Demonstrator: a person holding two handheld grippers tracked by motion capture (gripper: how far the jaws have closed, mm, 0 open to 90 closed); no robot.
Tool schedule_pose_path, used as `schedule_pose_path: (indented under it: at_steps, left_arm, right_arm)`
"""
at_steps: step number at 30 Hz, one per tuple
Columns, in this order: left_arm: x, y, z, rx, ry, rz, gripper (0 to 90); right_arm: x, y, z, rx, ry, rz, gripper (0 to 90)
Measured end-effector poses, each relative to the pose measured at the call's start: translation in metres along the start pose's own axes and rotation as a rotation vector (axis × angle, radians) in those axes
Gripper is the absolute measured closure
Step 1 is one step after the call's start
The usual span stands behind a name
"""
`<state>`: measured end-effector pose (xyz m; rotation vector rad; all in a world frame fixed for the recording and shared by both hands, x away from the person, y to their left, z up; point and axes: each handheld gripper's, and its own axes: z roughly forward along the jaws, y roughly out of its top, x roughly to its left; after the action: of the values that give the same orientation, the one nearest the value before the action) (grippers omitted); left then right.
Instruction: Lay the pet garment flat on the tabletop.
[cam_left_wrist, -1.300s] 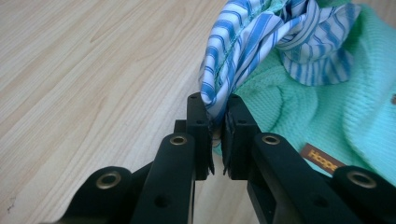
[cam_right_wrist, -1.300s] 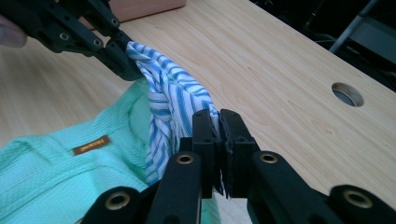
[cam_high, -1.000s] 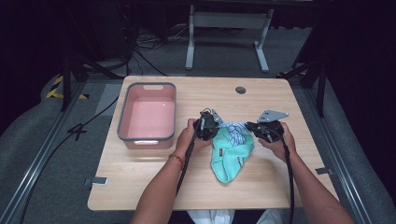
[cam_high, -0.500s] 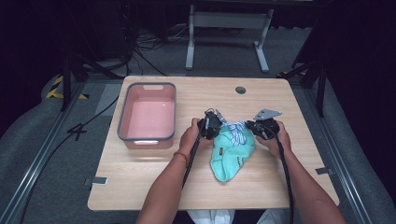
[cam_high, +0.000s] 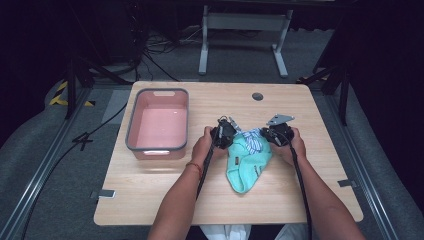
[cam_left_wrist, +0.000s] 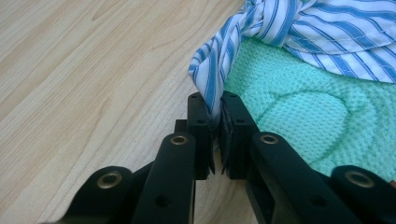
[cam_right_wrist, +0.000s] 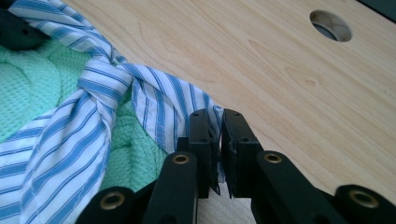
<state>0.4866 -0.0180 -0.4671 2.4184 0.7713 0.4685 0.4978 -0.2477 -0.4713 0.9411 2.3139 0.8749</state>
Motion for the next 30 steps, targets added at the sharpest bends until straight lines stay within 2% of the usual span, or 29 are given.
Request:
schedule_pose_path:
  at_steps: [3,7,14,15,16,18,20,23,27,30]
  left_arm:
    - [0.001,-0.001,0.000,-0.008,-0.007,-0.001,84.3]
    - [0.004,-0.003,0.001,-0.029,-0.020,-0.032,83.2]
    - [0.006,-0.004,0.003,-0.044,-0.010,-0.027,81.9]
    - [0.006,-0.004,0.003,-0.043,-0.010,-0.036,80.9]
    - [0.006,-0.003,0.003,-0.040,-0.006,-0.054,80.0]
    - [0.006,-0.002,0.001,-0.032,-0.004,-0.052,76.3]
    - [0.007,-0.003,-0.002,-0.054,-0.007,-0.080,70.2]
    - [0.008,-0.003,-0.010,-0.084,-0.015,-0.078,67.4]
    - [0.006,-0.001,-0.022,-0.109,-0.008,-0.057,65.2]
    - [0.004,0.001,-0.027,-0.111,-0.007,-0.036,64.8]
  right_arm:
    - [0.000,-0.002,0.004,0.024,0.005,-0.004,83.6]
    - [-0.001,-0.003,0.004,0.019,0.014,0.008,84.7]
    - [-0.002,-0.004,0.004,0.020,0.024,0.026,86.1]
    - [-0.002,-0.004,0.004,0.020,0.026,0.030,85.8]
    - [-0.002,-0.004,0.004,0.022,0.024,0.030,84.7]
    - [-0.002,-0.003,0.003,0.027,0.009,0.028,79.2]
    - [-0.002,-0.003,0.001,0.031,0.020,0.029,76.7]
    - [-0.005,-0.003,-0.004,0.025,0.021,0.033,74.7]
    - [-0.008,0.000,-0.014,-0.001,0.015,0.028,74.5]
    - [-0.008,0.001,-0.019,-0.007,0.009,0.023,74.4]
